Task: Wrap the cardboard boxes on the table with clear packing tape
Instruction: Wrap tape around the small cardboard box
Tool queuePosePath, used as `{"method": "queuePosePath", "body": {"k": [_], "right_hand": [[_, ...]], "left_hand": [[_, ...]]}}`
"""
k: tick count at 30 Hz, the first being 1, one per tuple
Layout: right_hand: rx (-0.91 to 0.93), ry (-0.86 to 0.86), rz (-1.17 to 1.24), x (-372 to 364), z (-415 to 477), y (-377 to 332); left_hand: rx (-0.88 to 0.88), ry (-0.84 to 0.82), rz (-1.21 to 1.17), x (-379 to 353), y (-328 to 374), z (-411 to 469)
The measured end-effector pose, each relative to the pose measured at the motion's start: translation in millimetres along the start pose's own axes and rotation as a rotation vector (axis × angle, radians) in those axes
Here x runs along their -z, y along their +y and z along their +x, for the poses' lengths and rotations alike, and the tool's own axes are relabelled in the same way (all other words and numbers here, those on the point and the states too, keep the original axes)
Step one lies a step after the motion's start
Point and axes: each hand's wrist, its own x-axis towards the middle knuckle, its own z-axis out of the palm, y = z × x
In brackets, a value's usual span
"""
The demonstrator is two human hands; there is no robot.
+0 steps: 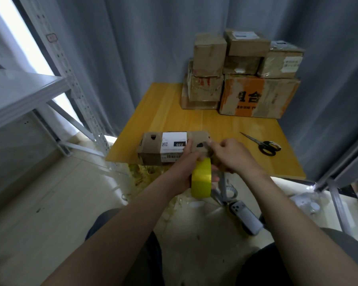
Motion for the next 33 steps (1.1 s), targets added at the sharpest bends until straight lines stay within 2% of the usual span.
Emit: {"method": "queuePosePath", "body": {"k": [3, 6, 9, 12, 14, 16, 17, 18, 19, 22, 24, 30, 33], "right_hand": [[-0.086, -0.252, 0.195, 1.9, -23.6, 5.9], [-0.137, -0.338, 0.354, -8.3, -34.6, 10.3], [-0.226, -0.310, 0.571, -25.9, -40.0, 11.3], [-0.277, -0.263, 0.781, -32.7, -44.1, 10.3], [-0.273, -0.271, 0.854, -33.4, -44.5, 11.8], [-0.268, -0.319, 0.931, -32.8, -45.7, 10.5], [-0.260, -0.346, 0.962, -32.2, -46.3, 9.7], [-0.249, -0.361, 0.979, -31.7, -47.1, 8.5], [-0.220, -0.370, 0.973, -31.1, -47.9, 7.9], [-0.117, -0.375, 0.861, -32.4, -51.6, 7.7], [-0.087, -0.344, 0.813, -36.9, -51.5, 11.2], [-0.099, -0.195, 0.649, -56.4, -55.5, 12.6], [-0.129, -0.208, 0.648, -61.1, -55.4, 11.9]], "left_hand": [[-0.039, 0.035, 0.011, -0.5, -0.4, 2.7], [-0.026, 0.050, 0.060, -4.0, 2.4, -3.2], [0.020, 0.086, 0.246, -1.9, 7.0, -9.7], [0.036, 0.033, 0.640, 8.2, 24.9, -22.4], [-0.107, 0.092, 1.024, 14.9, 41.1, -30.4], [-0.464, 0.236, 1.322, 24.5, 55.0, -30.6], [-0.618, 0.254, 1.400, 29.8, 58.7, -27.0], [-0.693, 0.230, 1.474, 35.3, 60.1, -22.7], [-0.695, 0.187, 1.563, 40.6, 60.0, -17.8], [-0.524, 0.124, 1.758, 56.1, 49.9, 7.7], [-0.512, 0.123, 1.767, 61.0, 45.7, 21.8], [-0.639, 0.237, 1.840, 64.6, 42.6, 36.8], [-0.650, 0.262, 1.907, 67.6, 41.1, 39.6]]}}
